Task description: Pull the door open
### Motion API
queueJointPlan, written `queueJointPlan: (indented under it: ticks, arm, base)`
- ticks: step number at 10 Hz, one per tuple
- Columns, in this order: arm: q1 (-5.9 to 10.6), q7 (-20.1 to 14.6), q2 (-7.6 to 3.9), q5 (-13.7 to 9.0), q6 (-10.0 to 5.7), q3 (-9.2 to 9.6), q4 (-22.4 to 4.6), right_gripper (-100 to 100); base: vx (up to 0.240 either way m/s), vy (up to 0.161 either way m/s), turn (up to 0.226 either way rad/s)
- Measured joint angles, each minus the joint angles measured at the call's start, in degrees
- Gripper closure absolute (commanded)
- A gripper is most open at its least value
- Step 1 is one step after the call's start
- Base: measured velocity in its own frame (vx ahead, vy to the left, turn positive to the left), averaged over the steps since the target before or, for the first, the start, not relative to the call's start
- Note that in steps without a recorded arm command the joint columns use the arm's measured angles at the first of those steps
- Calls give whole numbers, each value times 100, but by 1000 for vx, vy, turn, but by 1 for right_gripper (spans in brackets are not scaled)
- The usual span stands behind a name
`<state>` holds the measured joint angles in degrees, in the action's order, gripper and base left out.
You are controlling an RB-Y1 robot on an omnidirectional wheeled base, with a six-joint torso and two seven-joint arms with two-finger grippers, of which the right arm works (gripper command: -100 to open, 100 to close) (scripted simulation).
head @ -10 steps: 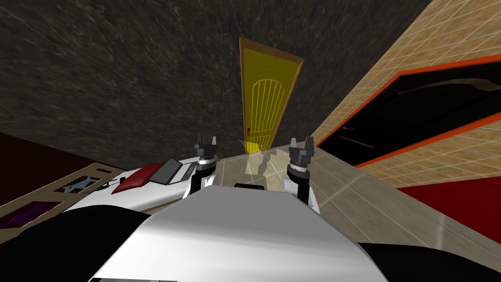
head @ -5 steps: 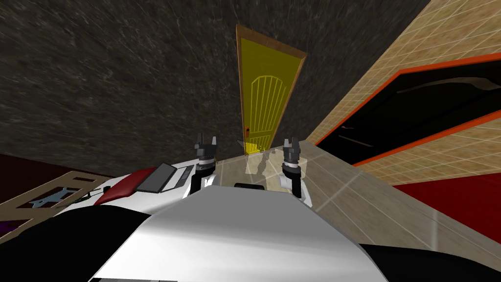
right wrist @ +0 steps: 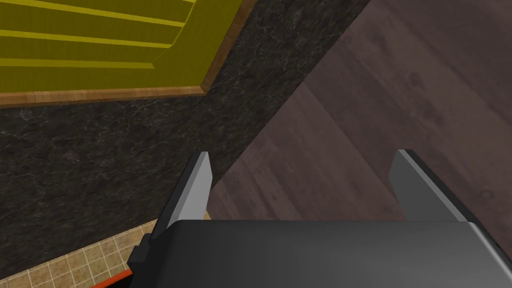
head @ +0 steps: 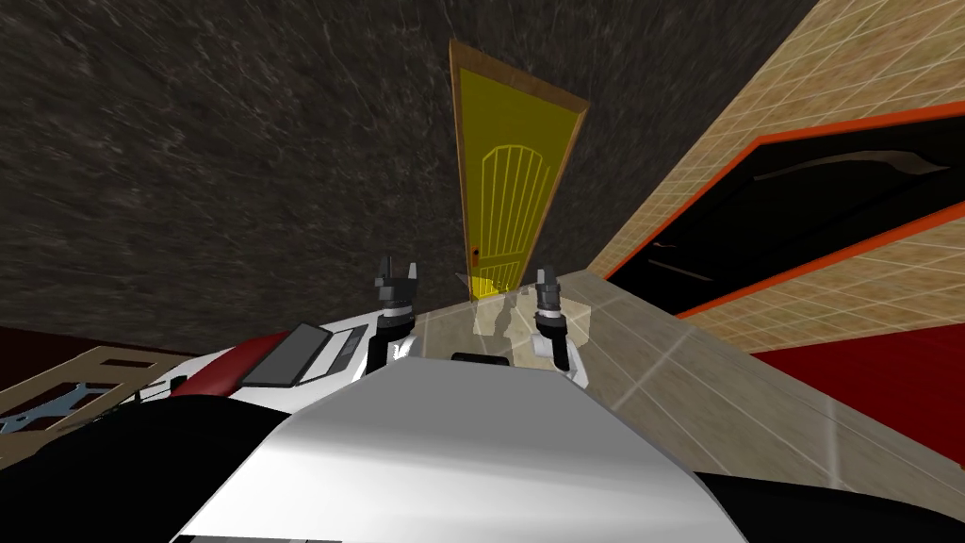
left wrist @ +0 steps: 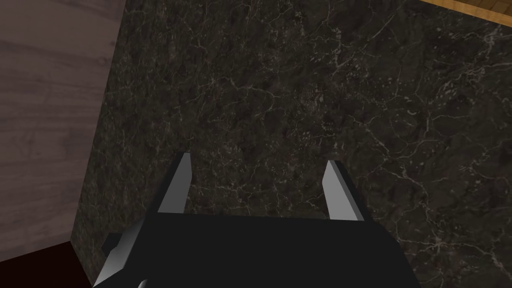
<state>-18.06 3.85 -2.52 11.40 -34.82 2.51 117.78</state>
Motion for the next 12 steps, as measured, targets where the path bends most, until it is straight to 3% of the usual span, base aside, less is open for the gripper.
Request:
queueJointPlan:
  ticks: [2,6,10,12]
  arm:
    - [174,205,-45,92,100,76,-227,-100]
    - [413,670,-108,281,121,257,-798,-100]
    - [823,1170,-143,484,205,418,-1490,-100]
    - [996,1385,-213,566,252,477,-1790,-100]
  base:
    - [107,44,-66]
    - [98,36,-59]
    - [92,46,-64]
    - [98,61,-66]
